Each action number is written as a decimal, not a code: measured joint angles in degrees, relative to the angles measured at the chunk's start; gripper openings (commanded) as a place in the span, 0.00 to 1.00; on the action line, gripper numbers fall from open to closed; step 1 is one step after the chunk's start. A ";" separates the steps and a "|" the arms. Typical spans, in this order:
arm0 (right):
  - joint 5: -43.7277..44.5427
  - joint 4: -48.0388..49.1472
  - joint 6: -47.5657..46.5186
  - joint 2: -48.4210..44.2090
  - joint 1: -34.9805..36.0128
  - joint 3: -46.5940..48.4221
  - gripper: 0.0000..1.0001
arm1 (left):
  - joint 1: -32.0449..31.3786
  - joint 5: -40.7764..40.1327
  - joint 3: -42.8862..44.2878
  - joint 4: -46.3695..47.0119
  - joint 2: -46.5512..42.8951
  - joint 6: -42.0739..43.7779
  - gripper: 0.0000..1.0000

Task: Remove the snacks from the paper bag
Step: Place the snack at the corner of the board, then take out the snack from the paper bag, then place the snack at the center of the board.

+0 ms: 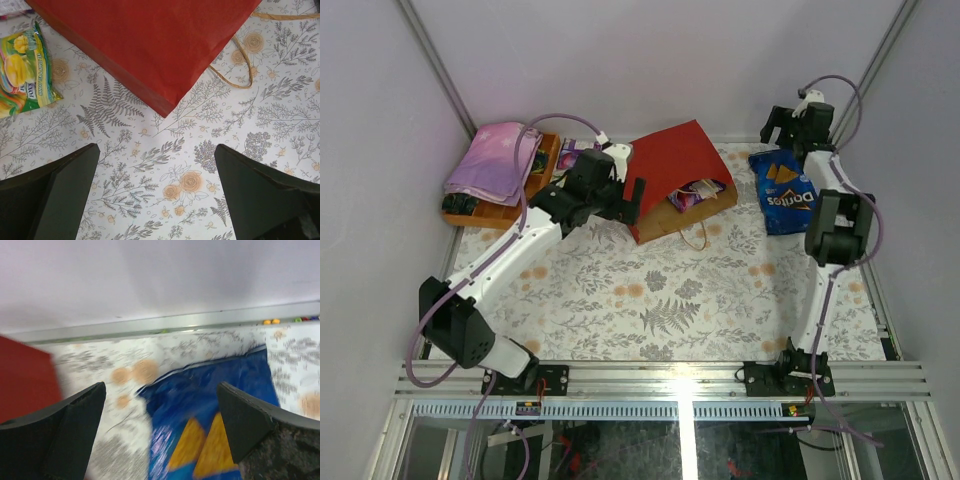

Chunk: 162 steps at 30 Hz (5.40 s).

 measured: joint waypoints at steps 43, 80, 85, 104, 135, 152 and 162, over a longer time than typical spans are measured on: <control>18.21 59.84 68.48 -24.63 27.34 -75.14 0.77 | 12.96 8.11 -8.48 9.88 -10.60 -7.52 1.00; 22.45 48.85 77.35 -10.99 29.88 -56.74 0.00 | 13.88 8.83 -8.48 9.86 -10.56 -7.52 1.00; 20.55 49.22 77.29 -16.09 30.08 -63.58 0.00 | 13.88 8.90 -8.48 9.86 -10.56 -7.50 1.00; 22.56 -9.27 59.19 -96.02 28.22 -94.44 0.00 | 14.14 9.09 -8.48 9.77 -7.76 -7.50 1.00; 3.63 -18.73 39.56 -71.49 -18.64 -84.37 0.00 | 14.14 11.58 -8.02 8.28 -4.46 -7.48 1.00; -6.05 -6.34 36.22 -53.24 -18.47 -79.32 0.00 | 14.14 11.96 -7.45 8.09 -3.61 -7.50 1.00; -6.36 -0.02 39.08 -48.37 -15.54 -76.19 0.17 | 14.14 11.93 -7.30 8.09 -3.34 -7.52 1.00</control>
